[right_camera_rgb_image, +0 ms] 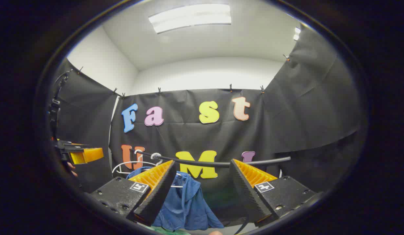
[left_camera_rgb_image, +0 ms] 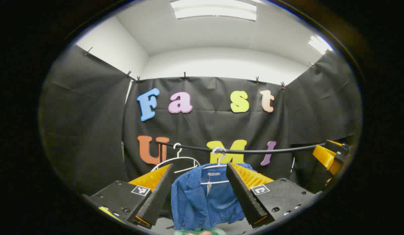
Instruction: Grasp the clothes on the hanger with both hands and then place them into the laundry hamper below.
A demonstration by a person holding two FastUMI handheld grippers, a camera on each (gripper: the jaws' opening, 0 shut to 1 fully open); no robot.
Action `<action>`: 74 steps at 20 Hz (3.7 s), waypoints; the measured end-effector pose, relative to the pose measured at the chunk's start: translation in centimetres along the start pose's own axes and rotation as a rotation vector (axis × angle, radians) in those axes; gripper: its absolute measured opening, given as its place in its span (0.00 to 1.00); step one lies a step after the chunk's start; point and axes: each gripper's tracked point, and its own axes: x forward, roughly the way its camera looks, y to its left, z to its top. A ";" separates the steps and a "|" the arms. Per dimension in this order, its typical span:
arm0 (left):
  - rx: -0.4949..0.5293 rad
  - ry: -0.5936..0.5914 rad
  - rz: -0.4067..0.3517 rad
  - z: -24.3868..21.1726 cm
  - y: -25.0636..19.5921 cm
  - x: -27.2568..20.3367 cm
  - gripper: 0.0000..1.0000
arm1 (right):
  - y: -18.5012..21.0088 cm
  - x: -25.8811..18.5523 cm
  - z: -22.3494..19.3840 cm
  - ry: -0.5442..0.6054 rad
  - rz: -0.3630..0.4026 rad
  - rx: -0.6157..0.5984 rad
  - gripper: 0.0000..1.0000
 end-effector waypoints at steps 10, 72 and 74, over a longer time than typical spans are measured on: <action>0.082 0.003 -0.018 -1.0 2.8 1.1 1.00 | 2.9 1.4 -1.2 0.026 -0.017 -0.007 1.00; -0.014 0.381 0.124 -24.1 2.0 18.3 0.12 | 2.4 23.2 -28.8 0.380 -0.187 -0.172 0.32; -0.033 0.378 0.096 -23.5 1.9 18.2 0.12 | 2.4 23.3 -28.6 0.378 -0.181 -0.166 0.22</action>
